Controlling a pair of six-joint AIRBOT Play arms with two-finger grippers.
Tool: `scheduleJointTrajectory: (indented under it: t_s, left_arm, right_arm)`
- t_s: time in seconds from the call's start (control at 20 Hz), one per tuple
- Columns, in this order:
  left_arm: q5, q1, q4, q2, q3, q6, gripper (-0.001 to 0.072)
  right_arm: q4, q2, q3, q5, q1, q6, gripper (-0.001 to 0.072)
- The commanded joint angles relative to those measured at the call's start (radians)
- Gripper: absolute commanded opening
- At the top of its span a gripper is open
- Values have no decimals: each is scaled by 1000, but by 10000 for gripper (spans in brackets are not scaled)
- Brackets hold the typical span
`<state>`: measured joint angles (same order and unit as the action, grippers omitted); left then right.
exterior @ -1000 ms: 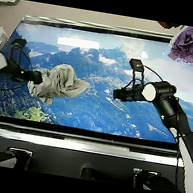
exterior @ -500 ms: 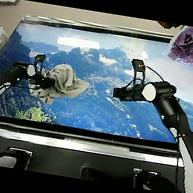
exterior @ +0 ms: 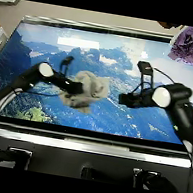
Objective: Fold the clothes and pants, and hang the long-sleeved shirts on hangers.
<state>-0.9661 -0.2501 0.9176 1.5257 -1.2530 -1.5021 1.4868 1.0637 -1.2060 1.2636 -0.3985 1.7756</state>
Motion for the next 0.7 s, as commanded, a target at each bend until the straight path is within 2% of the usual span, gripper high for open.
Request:
scheduleJointTrajectory:
  t_s: [0.0, 0.05, 0.1, 0.2, 0.25, 0.3, 0.4, 0.5, 0.55, 0.6, 0.65]
  left_arm:
    - [-2, -185, -113, 30, -4, 10, 19]
    - [-3, -217, -108, 49, -4, 10, 20]
    - [-2, -230, -101, 63, -4, -3, 73]
    - [-15, -198, -90, 59, -4, -70, 592]
    - [-43, -155, -90, 39, -4, -69, 625]
    - [-76, -104, -83, 12, -4, -68, 626]
    - [-137, 19, -35, -56, -4, -56, 630]
    - [-185, 156, 8, -121, -4, -45, 630]
    - [-200, 218, 7, -143, -4, -35, 630]
    - [-213, 273, 7, -159, -4, -23, 629]
    - [-215, 324, 7, -170, -4, -15, 629]
  right_arm:
    - [132, -123, -1, 123, -1, -17, 36]
    - [147, -151, -1, 131, -1, -15, 36]
    - [149, -167, -1, 130, -1, -14, 36]
    - [147, -170, -1, 121, -1, -13, 46]
    - [122, -170, -1, 105, -1, -13, 91]
    - [103, -170, -1, 62, -1, 25, 133]
    - [108, -167, -1, -48, 0, 294, 144]
    - [113, -146, -6, -108, 84, 445, 147]
    - [63, -132, -5, -114, 178, 447, 164]
    - [-18, -109, -5, -116, 301, 382, 181]
    - [-97, -77, -2, -114, 418, 275, 198]
